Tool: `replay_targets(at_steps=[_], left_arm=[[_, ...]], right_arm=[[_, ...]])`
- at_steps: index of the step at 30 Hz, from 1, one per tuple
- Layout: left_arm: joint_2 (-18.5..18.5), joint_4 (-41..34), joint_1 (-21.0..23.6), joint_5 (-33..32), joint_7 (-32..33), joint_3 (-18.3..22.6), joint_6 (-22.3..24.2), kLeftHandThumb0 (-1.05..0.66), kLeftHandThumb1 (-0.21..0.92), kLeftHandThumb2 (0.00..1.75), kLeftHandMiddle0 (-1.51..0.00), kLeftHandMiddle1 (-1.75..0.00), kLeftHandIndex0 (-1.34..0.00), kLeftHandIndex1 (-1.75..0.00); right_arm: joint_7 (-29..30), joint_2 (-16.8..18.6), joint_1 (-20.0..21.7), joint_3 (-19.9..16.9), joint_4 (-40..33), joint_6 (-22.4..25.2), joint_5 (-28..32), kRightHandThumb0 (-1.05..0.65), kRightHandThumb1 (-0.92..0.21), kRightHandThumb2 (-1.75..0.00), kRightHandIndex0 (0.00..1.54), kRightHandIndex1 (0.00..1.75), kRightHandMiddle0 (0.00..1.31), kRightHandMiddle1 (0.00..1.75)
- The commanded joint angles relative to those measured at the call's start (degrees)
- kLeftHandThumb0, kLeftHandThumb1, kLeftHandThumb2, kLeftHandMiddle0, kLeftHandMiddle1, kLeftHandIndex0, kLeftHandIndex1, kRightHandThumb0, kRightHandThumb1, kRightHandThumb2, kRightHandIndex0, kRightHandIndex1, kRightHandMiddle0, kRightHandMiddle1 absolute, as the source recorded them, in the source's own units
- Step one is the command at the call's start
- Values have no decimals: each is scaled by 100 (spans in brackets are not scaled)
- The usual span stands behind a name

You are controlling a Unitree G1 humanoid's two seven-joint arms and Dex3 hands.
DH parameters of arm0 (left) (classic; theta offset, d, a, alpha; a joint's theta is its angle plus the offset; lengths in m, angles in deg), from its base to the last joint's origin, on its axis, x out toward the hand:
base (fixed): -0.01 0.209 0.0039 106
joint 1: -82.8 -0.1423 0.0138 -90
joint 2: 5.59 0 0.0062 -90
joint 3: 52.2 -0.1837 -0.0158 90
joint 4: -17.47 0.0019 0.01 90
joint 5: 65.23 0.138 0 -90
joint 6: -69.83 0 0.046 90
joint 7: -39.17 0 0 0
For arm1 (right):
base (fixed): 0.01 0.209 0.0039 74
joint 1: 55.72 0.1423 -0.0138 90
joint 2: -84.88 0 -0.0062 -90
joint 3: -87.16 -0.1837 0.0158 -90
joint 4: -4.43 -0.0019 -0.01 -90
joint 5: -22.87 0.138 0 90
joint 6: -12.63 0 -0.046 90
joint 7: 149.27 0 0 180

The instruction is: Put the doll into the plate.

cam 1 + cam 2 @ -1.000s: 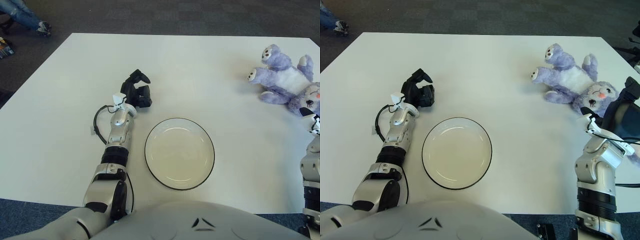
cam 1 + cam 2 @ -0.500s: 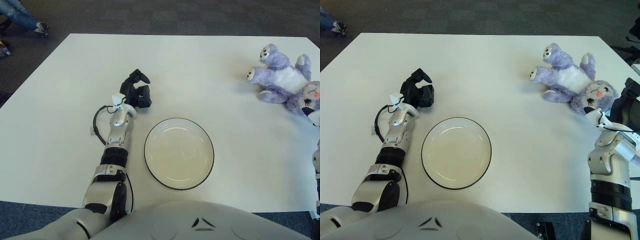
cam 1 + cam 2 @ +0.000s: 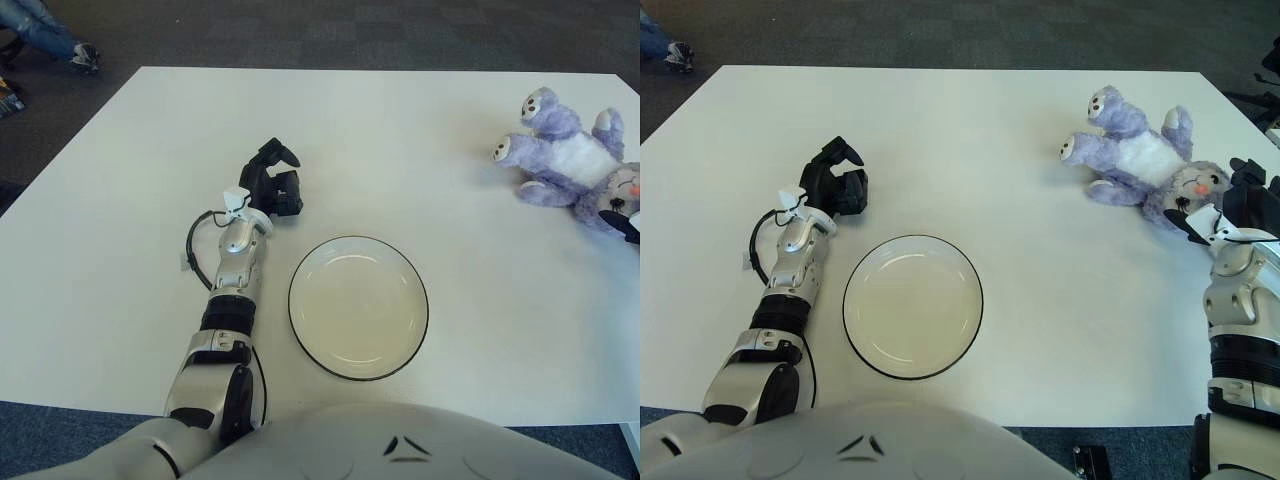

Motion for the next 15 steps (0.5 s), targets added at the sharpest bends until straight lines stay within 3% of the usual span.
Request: replay_targets(at_steps=[1, 15], left_arm=[[-35, 52, -271, -2, -3, -28, 1, -52, 22, 143, -134, -175, -69, -175], [3, 119, -224, -121, -169, 25, -83, -51, 23, 143, -135, -175, -69, -175]], right_arm=[[-146, -251, 168, 94, 253, -264, 211, -101, -75, -49, 0, 0, 0, 43], [-358, -513, 605, 430, 792, -718, 504, -102, -73, -46, 0, 0, 0, 45]])
